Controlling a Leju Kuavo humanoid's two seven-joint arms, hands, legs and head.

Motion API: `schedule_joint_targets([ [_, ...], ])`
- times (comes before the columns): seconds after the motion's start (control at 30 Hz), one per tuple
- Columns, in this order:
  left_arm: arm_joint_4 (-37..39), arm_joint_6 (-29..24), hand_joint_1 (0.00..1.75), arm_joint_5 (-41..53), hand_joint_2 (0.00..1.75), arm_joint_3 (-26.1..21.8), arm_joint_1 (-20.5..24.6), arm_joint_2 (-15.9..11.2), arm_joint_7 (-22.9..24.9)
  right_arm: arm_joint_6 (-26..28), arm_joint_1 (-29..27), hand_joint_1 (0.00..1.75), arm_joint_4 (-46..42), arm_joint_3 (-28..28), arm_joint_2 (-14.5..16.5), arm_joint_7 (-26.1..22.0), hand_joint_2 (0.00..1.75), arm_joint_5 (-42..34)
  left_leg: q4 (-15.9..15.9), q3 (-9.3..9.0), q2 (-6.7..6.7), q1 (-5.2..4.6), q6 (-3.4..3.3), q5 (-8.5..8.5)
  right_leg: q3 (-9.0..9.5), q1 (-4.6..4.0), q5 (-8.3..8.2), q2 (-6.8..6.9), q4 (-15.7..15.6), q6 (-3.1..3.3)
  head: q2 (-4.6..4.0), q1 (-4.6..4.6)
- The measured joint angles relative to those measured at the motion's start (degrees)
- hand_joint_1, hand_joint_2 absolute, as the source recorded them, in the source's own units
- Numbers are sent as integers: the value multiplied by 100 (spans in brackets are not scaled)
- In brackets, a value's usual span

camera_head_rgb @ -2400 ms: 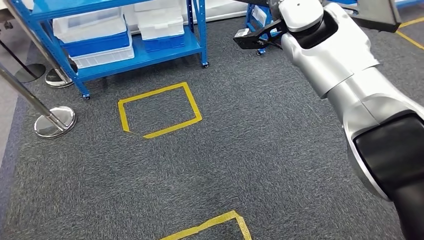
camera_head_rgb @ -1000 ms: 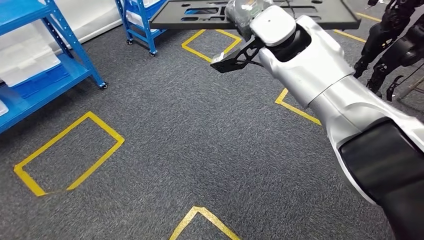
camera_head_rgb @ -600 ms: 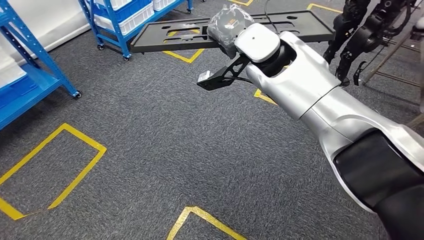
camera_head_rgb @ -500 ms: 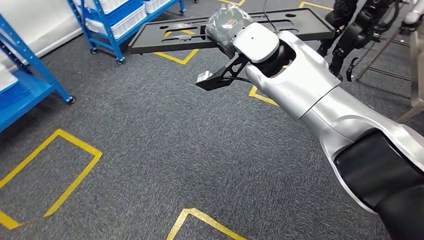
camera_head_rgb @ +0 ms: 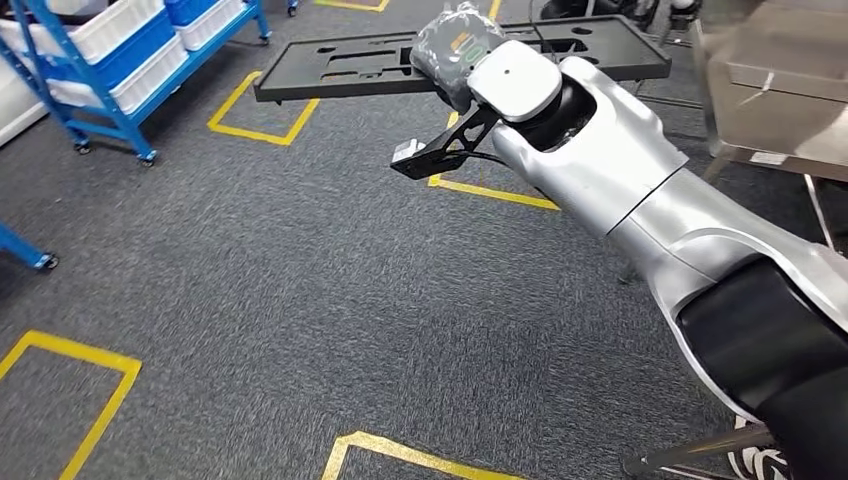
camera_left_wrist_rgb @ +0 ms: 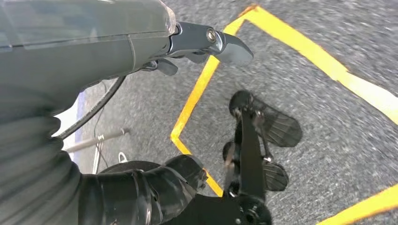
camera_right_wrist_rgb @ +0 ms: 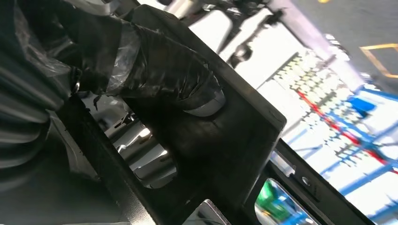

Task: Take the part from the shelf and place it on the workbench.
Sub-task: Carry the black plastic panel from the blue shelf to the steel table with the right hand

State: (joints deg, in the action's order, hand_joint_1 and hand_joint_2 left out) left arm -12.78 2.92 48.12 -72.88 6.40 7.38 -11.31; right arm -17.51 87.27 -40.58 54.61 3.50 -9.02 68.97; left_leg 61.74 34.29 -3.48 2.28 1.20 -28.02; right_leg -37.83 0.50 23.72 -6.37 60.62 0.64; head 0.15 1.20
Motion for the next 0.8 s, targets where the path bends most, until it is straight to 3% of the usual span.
schedule_joint_targets([
  [0.03,1,1,0,1,175,-2,9,1,-1,-4,29,175,-5,1,-25,7,175,-3,-57,-28,-67,-8,-17,-30,-44,7,-7,-71,22,-40,0,-1],
  [0.1,1,1,0,7,175,-5,42,6,-3,-15,57,175,-10,3,-108,9,175,-9,-82,-35,24,-27,-84,-17,-108,29,-45,-188,22,-113,1,2],
  [0.17,1,2,0,18,175,-7,65,7,-7,-23,77,175,-7,8,-208,10,175,-10,-129,-56,168,-25,-168,19,-202,11,47,19,175,-159,1,-18],
  [0.23,1,3,0,23,175,-10,62,1,-10,-27,103,175,-4,14,-263,12,175,-10,-152,-70,313,-48,-235,30,-479,-4,335,415,751,-190,1,-44],
  [0.3,1,2,0,23,175,-18,56,-6,-14,-30,104,175,-1,28,-289,13,175,-11,-152,-73,463,-88,-265,19,-826,16,585,582,1449,-204,1,-50],
  [0.33,1,1,0,23,175,-22,58,-10,-15,-29,99,175,1,39,-299,13,175,-13,-152,-78,541,-103,-272,10,-910,22,591,601,1599,-199,1,-49],
  [0.37,1,1,0,27,175,-25,63,-14,-16,-24,97,175,2,51,-312,14,175,-16,-152,-89,616,-114,-274,-2,-878,20,489,614,1524,-184,1,-49],
  [0.4,1,1,0,32,175,-27,69,-16,-20,-18,101,175,3,63,-323,16,175,-24,-152,-108,688,-121,-273,-19,-737,7,310,650,1243,-159,1,-49],
  [0.47,1,3,0,46,175,-32,75,-16,-29,-4,134,175,4,85,-336,21,175,-50,-153,-154,818,-138,-250,-64,-320,-84,5,903,459,-84,0,-49],
  [0.53,1,8,0,57,175,-37,79,-12,-40,6,174,175,7,97,-342,21,175,-76,-162,-180,937,-156,-213,-98,-103,-195,-56,1104,39,-13,0,-47],
  [0.6,1,11,0,65,175,-39,93,0,-48,15,192,175,13,100,-367,16,175,-87,-191,-213,1060,-161,-172,-121,-74,-233,-49,1024,-40,37,1,-42],
  [0.63,1,11,0,70,175,-40,100,7,-49,17,198,175,18,101,-381,13,175,-89,-180,-228,1030,-152,-153,-156,-48,-225,-63,958,-86,64,1,-42],
  [0.7,1,11,0,80,175,-43,95,17,-49,22,222,175,29,102,-400,10,175,-90,102,-127,749,-130,-127,-357,13,-179,-97,827,-173,131,1,-42],
  [0.73,2,12,0,84,175,-43,80,16,-49,25,230,175,35,102,-396,10,175,-91,403,11,563,-119,-120,-517,29,-164,-104,761,-191,154,1,-41],
  [0.8,3,10,0,93,175,-44,43,16,-43,28,220,175,46,105,-388,0,175,-110,1127,385,405,-114,-98,-789,32,-155,-101,591,-184,179,1,-39],
])
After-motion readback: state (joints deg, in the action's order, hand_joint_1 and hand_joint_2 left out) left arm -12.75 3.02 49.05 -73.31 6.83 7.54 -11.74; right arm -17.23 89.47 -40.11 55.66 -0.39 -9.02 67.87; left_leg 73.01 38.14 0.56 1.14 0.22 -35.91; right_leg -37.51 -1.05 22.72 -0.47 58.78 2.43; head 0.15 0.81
